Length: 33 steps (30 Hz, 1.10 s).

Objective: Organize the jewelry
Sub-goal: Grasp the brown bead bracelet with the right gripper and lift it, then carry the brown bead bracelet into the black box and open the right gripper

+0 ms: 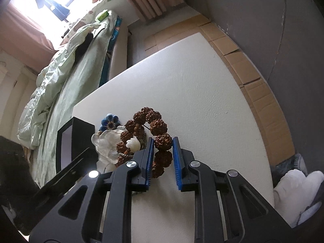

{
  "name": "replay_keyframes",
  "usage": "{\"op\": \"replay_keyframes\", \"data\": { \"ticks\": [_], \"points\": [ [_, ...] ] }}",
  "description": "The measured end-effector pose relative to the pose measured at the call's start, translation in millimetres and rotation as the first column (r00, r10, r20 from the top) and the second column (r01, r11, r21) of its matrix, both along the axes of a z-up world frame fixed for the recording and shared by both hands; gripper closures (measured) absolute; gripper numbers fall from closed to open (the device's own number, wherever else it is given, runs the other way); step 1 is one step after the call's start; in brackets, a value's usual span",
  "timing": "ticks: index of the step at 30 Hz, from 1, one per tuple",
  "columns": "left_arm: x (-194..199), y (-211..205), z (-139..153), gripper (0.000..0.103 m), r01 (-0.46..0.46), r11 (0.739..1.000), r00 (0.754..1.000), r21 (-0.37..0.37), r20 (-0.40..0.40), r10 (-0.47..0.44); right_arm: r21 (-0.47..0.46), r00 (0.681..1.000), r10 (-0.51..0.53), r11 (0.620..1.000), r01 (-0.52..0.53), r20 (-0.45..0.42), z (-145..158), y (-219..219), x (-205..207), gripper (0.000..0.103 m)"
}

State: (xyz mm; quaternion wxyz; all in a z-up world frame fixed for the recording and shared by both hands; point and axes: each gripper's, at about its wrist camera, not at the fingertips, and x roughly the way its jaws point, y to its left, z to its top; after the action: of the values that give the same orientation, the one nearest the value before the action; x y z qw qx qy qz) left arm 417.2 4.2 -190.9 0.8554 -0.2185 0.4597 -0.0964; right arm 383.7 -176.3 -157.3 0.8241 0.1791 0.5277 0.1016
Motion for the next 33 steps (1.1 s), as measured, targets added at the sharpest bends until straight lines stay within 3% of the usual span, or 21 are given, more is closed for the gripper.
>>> {"op": "replay_keyframes", "data": {
  "ticks": [14,17,19,21,27,33],
  "points": [
    [-2,-31,-12,0.053,-0.026,0.990,1.000,0.135,0.017,0.024,0.021,0.985,-0.099,0.995,0.097,0.144,31,-18,-33,0.084],
    [4,-27,-24,0.071,-0.044,0.988,0.999,0.147,-0.011,0.047,0.033,0.983,-0.096,0.995,0.092,0.157,34,-17,-35,0.084],
    [9,-21,-34,0.091,-0.059,0.990,0.997,0.129,-0.045,0.065,0.029,0.980,-0.084,0.996,0.080,0.182,39,-16,-35,0.084],
    [8,-17,-34,0.097,-0.064,0.992,0.997,0.111,-0.045,0.069,0.008,0.975,-0.076,0.997,0.076,0.209,45,-14,-36,0.084],
    [-6,-13,-3,0.100,-0.018,0.998,0.999,0.056,0.039,0.016,-0.052,0.961,-0.032,0.997,0.048,0.274,65,0,-38,0.084],
    [-17,-1,37,0.100,0.019,1.000,0.990,-0.016,0.137,-0.016,-0.095,0.939,0.014,0.995,0.020,0.345,105,13,-44,0.084]
  ]
}}
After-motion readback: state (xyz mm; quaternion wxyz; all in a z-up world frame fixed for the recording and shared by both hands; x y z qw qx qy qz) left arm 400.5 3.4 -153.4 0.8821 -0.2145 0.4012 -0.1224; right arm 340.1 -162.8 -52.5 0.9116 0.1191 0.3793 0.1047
